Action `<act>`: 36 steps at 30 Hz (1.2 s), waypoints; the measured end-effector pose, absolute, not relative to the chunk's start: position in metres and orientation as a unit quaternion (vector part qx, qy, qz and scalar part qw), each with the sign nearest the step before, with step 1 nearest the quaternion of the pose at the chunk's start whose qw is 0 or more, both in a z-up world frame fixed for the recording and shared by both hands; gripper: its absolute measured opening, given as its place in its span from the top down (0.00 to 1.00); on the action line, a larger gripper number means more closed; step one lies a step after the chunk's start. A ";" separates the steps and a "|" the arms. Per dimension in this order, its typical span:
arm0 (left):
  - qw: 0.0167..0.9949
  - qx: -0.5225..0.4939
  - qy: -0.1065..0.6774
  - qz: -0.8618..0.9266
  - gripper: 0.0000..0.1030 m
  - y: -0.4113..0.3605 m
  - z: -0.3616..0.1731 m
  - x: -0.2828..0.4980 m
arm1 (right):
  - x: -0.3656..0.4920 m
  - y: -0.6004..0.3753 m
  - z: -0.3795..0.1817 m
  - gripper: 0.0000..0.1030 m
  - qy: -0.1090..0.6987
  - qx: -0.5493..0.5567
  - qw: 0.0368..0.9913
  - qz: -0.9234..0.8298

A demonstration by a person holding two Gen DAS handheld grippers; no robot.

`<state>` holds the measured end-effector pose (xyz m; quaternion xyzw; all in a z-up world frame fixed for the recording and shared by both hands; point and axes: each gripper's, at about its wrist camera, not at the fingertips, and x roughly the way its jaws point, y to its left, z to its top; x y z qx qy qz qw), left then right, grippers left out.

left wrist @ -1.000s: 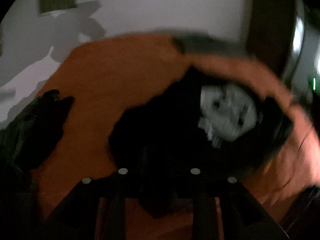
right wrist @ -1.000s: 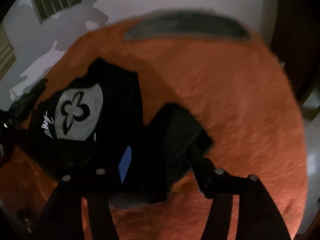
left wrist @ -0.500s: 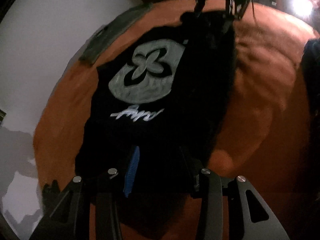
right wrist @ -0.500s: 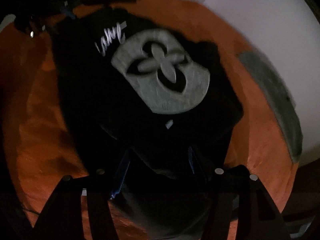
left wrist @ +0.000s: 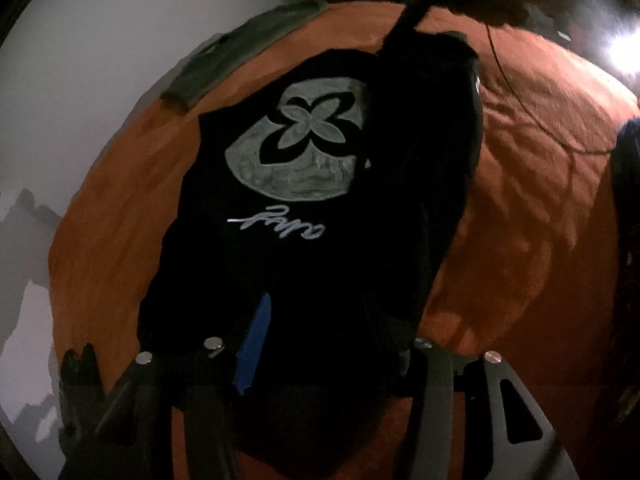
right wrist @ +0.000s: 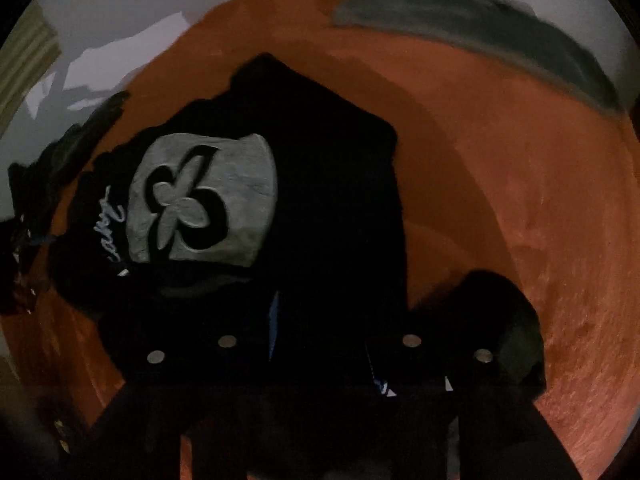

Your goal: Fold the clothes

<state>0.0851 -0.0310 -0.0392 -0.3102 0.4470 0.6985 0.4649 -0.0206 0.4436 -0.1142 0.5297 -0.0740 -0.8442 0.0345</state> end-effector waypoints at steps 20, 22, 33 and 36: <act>0.409 -0.377 0.056 0.829 0.91 -0.093 0.023 -0.033 | -0.001 0.471 -0.111 0.98 -0.133 0.495 0.059 -0.857; 0.386 -0.383 0.058 0.837 0.89 -0.102 0.019 -0.037 | -0.001 0.474 -0.112 0.86 -0.132 0.498 0.043 -0.856; 0.434 -0.414 0.165 0.783 0.45 -0.097 -0.021 0.020 | 0.007 0.462 -0.116 0.38 -0.109 0.496 0.083 -0.857; 0.418 -0.426 0.206 0.776 0.38 -0.084 -0.041 0.020 | 0.005 0.459 -0.120 0.68 -0.097 0.499 0.084 -0.857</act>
